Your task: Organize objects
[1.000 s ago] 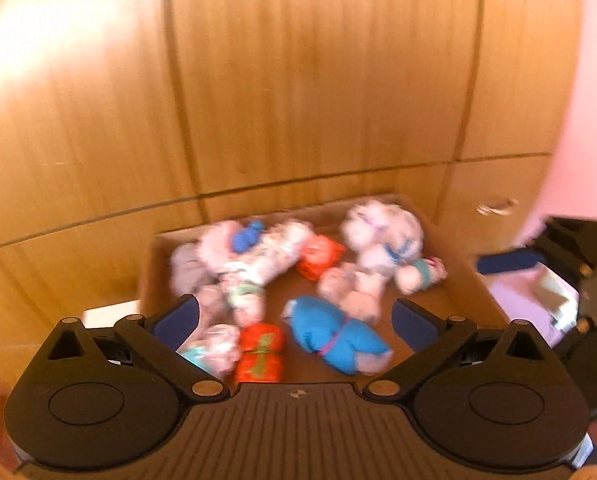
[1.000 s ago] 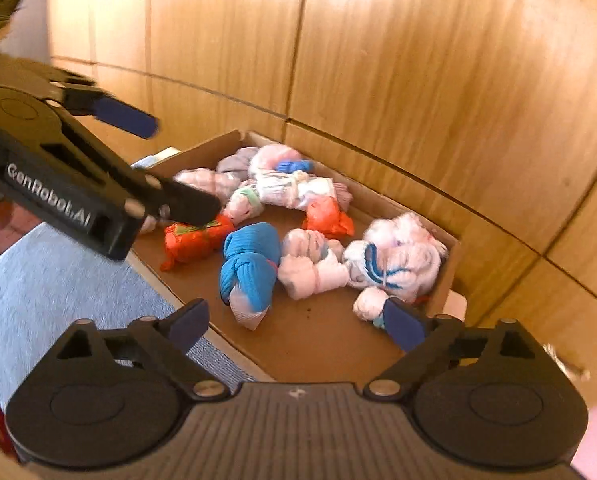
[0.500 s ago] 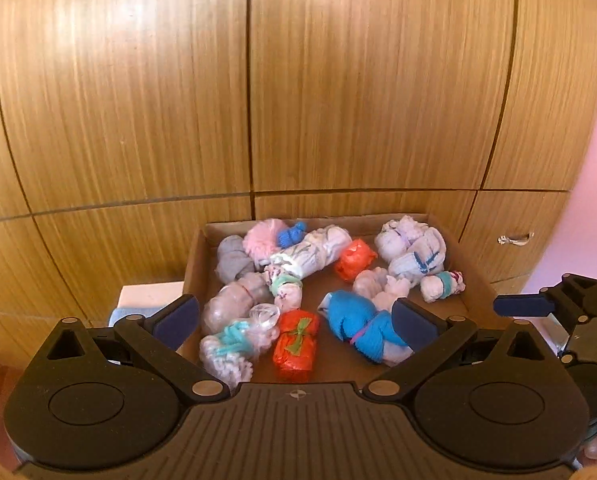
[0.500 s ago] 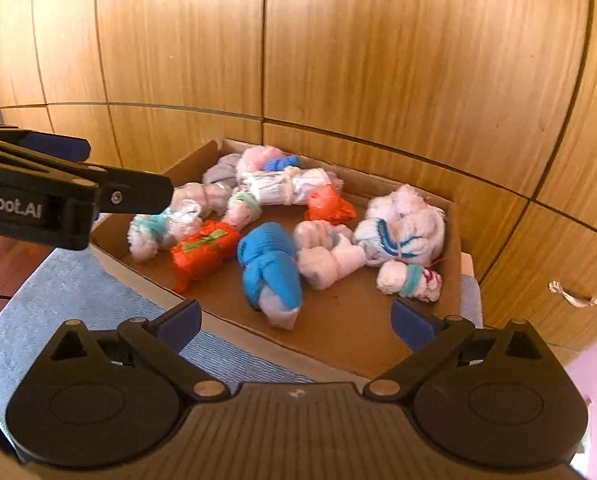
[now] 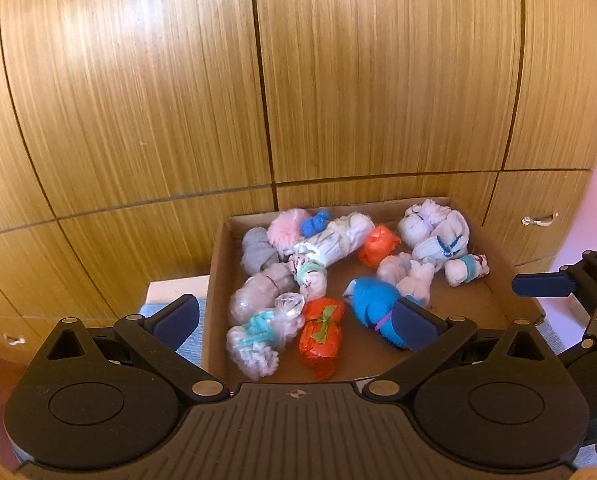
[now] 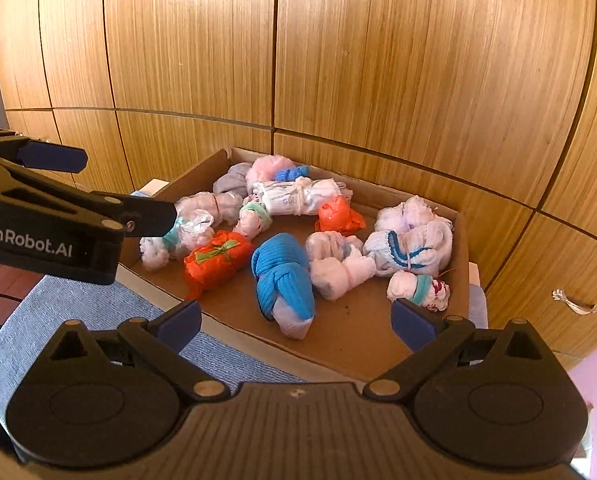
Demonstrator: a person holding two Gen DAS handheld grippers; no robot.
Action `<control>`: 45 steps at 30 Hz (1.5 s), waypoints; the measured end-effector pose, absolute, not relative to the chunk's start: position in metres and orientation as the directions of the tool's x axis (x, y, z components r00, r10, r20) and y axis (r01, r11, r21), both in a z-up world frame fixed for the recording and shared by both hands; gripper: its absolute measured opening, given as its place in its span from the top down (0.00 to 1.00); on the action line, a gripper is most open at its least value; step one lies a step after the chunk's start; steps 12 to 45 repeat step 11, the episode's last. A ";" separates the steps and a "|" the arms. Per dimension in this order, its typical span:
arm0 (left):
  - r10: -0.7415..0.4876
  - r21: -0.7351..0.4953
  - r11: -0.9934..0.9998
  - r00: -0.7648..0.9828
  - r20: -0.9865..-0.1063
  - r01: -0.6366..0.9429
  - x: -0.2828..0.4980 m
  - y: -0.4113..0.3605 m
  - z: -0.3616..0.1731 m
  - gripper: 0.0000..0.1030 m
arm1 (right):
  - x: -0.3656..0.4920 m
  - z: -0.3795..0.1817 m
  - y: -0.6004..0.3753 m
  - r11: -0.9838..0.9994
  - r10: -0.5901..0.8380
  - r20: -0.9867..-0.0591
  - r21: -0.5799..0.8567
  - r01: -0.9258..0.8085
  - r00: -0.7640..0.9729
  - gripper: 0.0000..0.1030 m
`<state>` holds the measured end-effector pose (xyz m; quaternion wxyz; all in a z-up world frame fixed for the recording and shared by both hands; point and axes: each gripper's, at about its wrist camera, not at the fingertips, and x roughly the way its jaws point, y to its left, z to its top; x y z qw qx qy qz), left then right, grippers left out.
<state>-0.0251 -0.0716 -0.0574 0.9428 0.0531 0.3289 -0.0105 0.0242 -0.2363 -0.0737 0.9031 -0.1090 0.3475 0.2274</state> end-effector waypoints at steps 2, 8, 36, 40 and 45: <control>0.014 0.101 0.993 0.787 -0.617 0.061 -0.026 -0.073 -0.057 0.00 | 0.024 -0.075 -0.236 0.873 0.336 -0.679 -0.035 -0.486 0.653 0.02; 0.003 0.102 0.992 0.805 -0.594 0.071 -0.029 -0.078 -0.052 0.00 | 0.025 -0.077 -0.235 0.874 0.339 -0.679 -0.030 -0.486 0.652 0.02; -0.010 0.083 0.994 0.802 -0.597 0.074 -0.028 -0.077 -0.049 0.00 | 0.025 -0.077 -0.235 0.874 0.341 -0.677 -0.027 -0.486 0.652 0.02; -0.010 0.083 0.994 0.802 -0.597 0.074 -0.028 -0.077 -0.049 0.00 | 0.025 -0.077 -0.235 0.874 0.341 -0.677 -0.027 -0.486 0.652 0.02; -0.010 0.083 0.994 0.802 -0.597 0.074 -0.028 -0.077 -0.049 0.00 | 0.025 -0.077 -0.235 0.874 0.341 -0.677 -0.027 -0.486 0.652 0.02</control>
